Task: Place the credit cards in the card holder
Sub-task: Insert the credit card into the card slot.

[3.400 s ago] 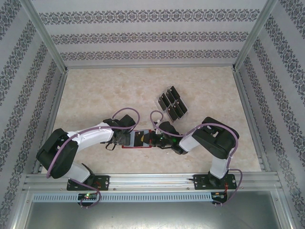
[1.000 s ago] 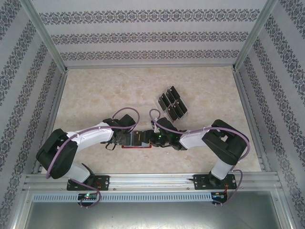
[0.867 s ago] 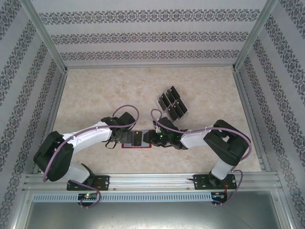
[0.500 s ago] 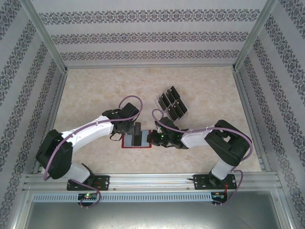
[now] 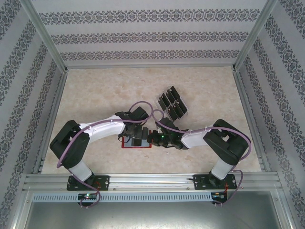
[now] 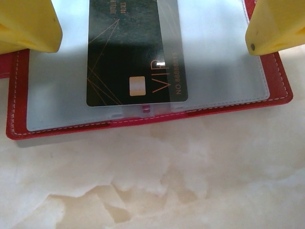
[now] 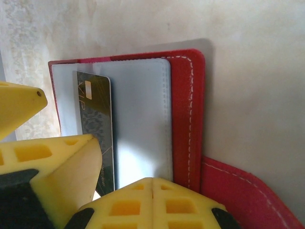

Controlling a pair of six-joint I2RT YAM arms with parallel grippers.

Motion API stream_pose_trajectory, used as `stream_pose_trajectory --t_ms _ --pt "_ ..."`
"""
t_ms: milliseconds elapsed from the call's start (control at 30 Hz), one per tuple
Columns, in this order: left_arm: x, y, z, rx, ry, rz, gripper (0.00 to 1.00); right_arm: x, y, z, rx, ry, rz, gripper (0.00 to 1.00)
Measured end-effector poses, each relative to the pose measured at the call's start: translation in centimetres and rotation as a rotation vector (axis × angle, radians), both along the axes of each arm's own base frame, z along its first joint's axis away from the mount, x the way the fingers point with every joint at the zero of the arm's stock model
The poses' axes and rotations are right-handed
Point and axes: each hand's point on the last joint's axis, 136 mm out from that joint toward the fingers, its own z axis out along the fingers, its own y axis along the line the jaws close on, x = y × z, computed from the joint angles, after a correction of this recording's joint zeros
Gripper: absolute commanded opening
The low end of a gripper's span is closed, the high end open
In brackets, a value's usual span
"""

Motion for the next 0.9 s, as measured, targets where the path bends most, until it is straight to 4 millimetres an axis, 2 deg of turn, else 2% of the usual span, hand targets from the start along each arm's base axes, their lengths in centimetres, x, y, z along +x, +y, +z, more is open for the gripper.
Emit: stream_pose_trajectory --t_ms 500,700,900 --pt "0.1 0.3 -0.1 0.025 -0.011 0.003 1.0 0.0 0.0 -0.1 0.006 -0.002 -0.003 0.0" --pt "-0.2 2.2 -1.1 0.134 -0.001 0.016 1.0 0.0 0.0 0.0 0.01 -0.006 -0.003 0.0" --pt "0.0 2.7 -1.1 0.161 -0.011 0.021 1.0 0.0 0.0 0.0 0.01 -0.005 -0.003 0.0"
